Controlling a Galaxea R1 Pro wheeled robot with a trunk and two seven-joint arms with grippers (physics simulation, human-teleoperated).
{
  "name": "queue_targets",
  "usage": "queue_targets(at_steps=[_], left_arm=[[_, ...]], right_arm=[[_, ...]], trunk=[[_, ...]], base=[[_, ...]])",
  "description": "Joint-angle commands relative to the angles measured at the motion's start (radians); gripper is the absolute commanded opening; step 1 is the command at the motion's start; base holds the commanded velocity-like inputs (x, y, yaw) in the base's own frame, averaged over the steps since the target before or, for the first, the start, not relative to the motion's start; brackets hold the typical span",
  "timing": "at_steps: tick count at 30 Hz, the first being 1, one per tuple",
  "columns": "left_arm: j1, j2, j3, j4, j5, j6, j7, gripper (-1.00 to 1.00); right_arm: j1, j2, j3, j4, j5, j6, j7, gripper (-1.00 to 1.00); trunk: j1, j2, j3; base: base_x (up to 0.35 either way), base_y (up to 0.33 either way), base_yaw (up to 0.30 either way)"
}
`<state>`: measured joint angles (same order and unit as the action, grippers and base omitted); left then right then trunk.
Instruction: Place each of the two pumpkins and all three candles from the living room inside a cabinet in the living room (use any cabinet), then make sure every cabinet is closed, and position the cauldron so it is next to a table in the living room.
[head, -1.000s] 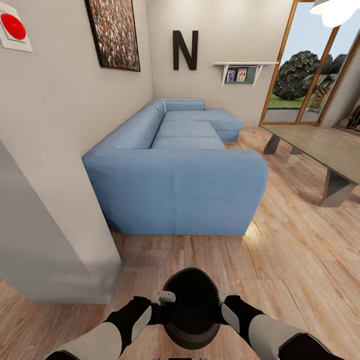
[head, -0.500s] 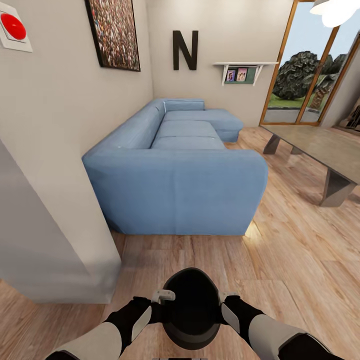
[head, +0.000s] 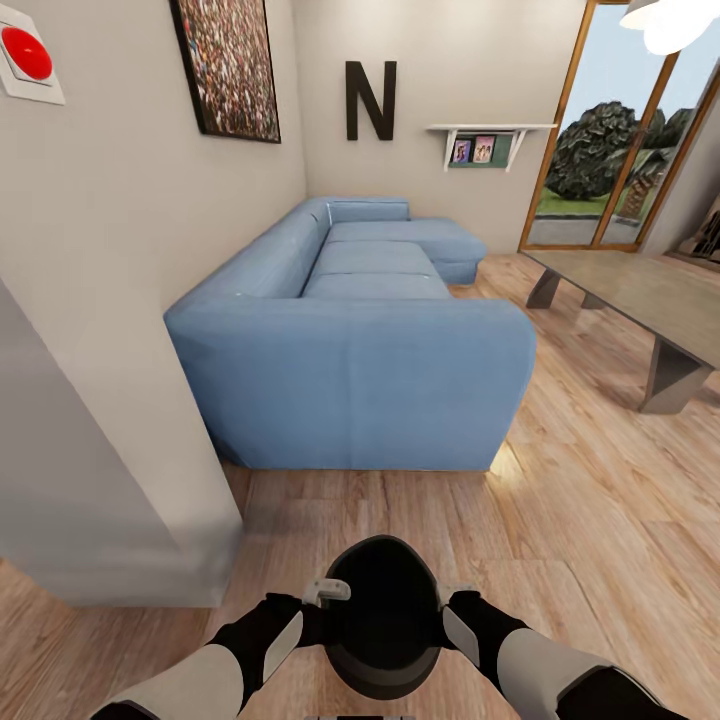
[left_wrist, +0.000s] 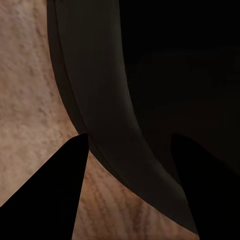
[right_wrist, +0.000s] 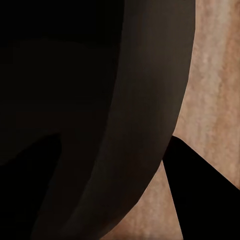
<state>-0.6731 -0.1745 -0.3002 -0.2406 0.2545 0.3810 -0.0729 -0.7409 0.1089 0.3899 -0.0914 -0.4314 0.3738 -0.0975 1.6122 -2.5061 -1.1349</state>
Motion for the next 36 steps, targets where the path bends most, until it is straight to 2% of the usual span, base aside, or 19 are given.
queue_targets(at_steps=[1, 27, 36], left_arm=[[0.0, 0.0, -0.005, 0.0, -0.001, 0.004, 0.001, -1.0], [0.0, 0.0, -0.005, 0.001, -0.001, 0.004, 0.001, -1.0], [0.0, 0.0, -0.005, 0.001, -0.001, 0.004, 0.001, -1.0]], right_arm=[[0.0, 0.0, 0.007, -0.002, -0.029, 0.005, -0.005, -1.0], [0.001, 0.0, 0.008, -0.002, -0.029, 0.005, -0.005, -1.0], [0.0, 0.0, 0.008, -0.002, -0.029, 0.005, -0.005, -1.0]], trunk=[[0.0, 0.0, -0.001], [0.0, 0.0, -0.001], [-0.004, 0.002, 0.034]], base=[[0.0, 0.0, 0.0], [0.0, 0.0, 0.0], [0.0, 0.0, 0.0]])
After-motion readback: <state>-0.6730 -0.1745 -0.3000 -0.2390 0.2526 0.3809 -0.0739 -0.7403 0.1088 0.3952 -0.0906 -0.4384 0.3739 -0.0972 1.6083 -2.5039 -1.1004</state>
